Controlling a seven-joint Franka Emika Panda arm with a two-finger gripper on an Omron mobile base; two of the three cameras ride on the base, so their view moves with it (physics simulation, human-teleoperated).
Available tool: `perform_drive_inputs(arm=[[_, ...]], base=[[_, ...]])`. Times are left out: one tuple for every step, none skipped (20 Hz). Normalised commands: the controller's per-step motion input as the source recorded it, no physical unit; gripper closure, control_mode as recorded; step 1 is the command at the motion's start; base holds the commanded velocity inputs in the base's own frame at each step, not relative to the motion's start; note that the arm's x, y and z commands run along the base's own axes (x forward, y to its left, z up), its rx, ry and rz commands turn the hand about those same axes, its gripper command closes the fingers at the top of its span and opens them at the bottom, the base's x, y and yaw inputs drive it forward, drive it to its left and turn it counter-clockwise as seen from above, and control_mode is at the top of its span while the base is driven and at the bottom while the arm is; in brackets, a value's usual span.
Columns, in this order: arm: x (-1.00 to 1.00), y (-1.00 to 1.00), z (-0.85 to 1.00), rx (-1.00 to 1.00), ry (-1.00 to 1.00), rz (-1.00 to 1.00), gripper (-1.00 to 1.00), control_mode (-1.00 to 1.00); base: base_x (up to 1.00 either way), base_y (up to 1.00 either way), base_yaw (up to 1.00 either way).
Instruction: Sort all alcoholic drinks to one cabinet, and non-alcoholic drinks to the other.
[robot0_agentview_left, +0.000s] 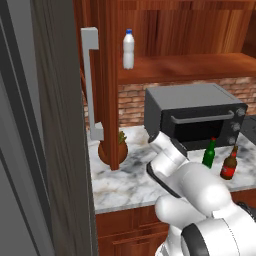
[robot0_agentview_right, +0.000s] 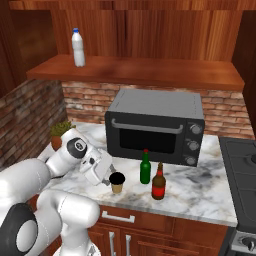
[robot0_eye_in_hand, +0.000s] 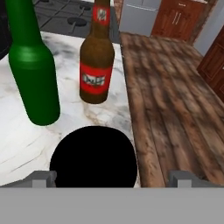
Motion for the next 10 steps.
perform_drive_inputs(arm=[[0.00, -0.14, -0.17, 0.00, 0.00, 0.00, -1.00, -1.00], [0.00, -0.17, -0.17, 0.00, 0.00, 0.00, -1.00, -1.00], [0.00, -0.14, -0.17, 0.00, 0.00, 0.00, -1.00, -1.00], [0.00, -0.12, -0.18, 0.00, 0.00, 0.00, -1.00, -1.00], [0.00, -0.11, -0.18, 0.00, 0.00, 0.00, -1.00, -1.00], [0.00, -0.09, -0.18, 0.00, 0.00, 0.00, -1.00, -1.00], [0.00, -0.05, -0.22, -0.01, 0.02, 0.00, 1.00, -1.00], [0.00, -0.03, -0.23, -0.01, 0.03, 0.00, 1.00, -1.00], [0.00, -0.01, -0.24, -0.01, 0.05, 0.00, 1.00, -1.00], [0.00, -0.01, -0.24, 0.00, 0.05, 0.00, 1.00, -1.00]], base=[[0.00, 0.00, 0.00], [0.00, 0.00, 0.00], [0.00, 0.00, 0.00], [0.00, 0.00, 0.00], [0.00, 0.00, 0.00], [0.00, 0.00, 0.00], [0.00, 0.00, 0.00], [0.00, 0.00, 0.00], [0.00, 0.00, 0.00], [0.00, 0.00, 0.00]])
